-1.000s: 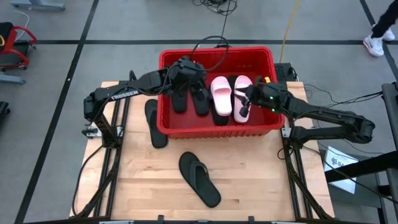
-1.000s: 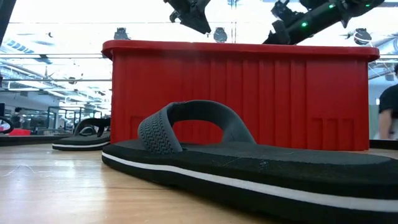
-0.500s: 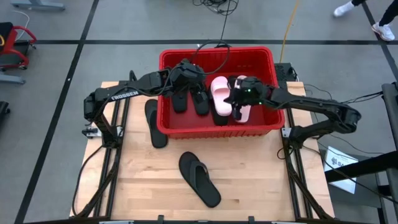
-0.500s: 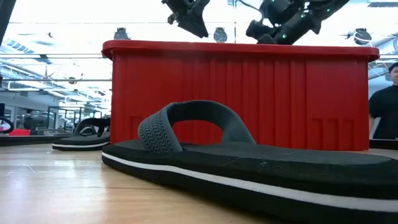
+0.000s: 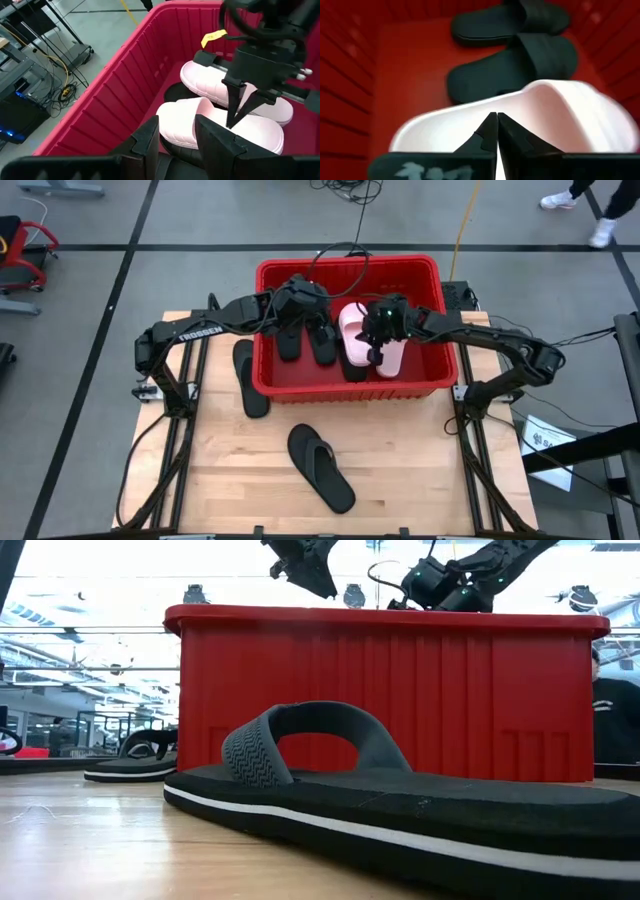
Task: Pick and place slides into bin
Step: Adjust the left pink slide in the bin
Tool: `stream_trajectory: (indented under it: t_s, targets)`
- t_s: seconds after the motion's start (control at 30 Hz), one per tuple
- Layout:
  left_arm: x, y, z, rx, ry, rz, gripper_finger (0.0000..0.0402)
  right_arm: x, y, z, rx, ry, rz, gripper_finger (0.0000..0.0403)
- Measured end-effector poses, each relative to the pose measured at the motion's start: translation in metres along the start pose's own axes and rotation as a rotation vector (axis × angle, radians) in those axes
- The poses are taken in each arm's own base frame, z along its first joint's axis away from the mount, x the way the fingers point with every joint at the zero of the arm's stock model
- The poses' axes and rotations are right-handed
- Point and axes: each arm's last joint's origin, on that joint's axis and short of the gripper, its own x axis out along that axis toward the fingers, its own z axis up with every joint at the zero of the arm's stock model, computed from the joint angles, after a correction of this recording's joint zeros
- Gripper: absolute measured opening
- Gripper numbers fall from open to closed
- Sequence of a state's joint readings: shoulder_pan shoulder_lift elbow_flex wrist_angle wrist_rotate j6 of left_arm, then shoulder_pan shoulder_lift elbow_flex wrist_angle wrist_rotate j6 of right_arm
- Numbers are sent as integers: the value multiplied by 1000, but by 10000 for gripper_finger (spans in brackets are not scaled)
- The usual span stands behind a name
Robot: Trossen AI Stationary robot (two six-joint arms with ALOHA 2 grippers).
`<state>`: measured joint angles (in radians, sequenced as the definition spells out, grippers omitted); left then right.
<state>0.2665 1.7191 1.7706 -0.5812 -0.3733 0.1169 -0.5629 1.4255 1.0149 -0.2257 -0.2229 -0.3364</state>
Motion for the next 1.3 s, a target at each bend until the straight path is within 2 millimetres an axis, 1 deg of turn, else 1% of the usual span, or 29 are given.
stream_trajectory:
  t_s: [0.1,0.2,0.37,0.5,0.77,0.87,1.0,1.07,1.3]
  targets:
    - [0,0,0,-3,0,1,129,5,-4,0,50,32,67,0]
    - [0,0,0,-4,3,1,129,12,-3,-6,36,102,100,0]
    - [0,0,-1,-30,9,0,129,24,-4,-12,26,138,117,0]
    - [0,0,-3,-32,26,-1,129,29,-5,-16,14,151,136,0]
    - [0,0,-3,-33,28,-2,129,50,-3,-32,6,237,220,0]
    - [0,0,-3,-33,28,-2,129,53,-2,-37,-8,274,236,0]
    - [0,0,-3,-33,28,-2,129,45,-2,-34,-19,266,233,0]
    - [0,0,-3,-33,28,-2,129,37,0,-31,-27,261,232,0]
    - [0,0,-3,-33,28,-2,129,3,4,-14,-67,174,200,0]
